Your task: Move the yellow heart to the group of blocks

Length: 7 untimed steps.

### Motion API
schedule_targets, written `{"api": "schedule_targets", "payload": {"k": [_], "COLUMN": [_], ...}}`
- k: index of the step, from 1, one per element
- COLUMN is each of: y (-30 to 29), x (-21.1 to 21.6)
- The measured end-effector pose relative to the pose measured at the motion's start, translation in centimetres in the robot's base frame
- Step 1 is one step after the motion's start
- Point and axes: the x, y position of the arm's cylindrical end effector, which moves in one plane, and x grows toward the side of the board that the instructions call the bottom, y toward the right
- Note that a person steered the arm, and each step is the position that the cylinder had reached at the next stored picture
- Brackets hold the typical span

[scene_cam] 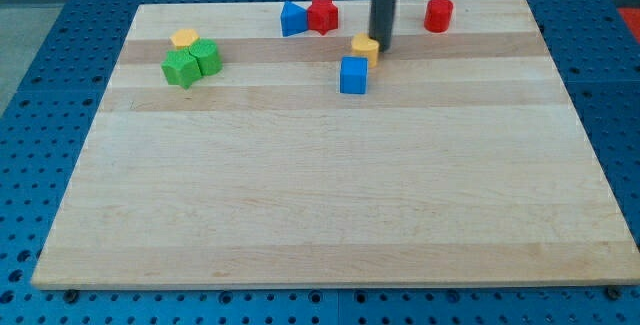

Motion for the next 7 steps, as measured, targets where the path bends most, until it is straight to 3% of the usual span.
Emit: {"api": "schedule_targets", "payload": {"k": [1, 3, 5, 7], "y": [-3.1, -0.3, -9.2, -11.2], "x": [3.3, 8.0, 5.3, 3.6]}}
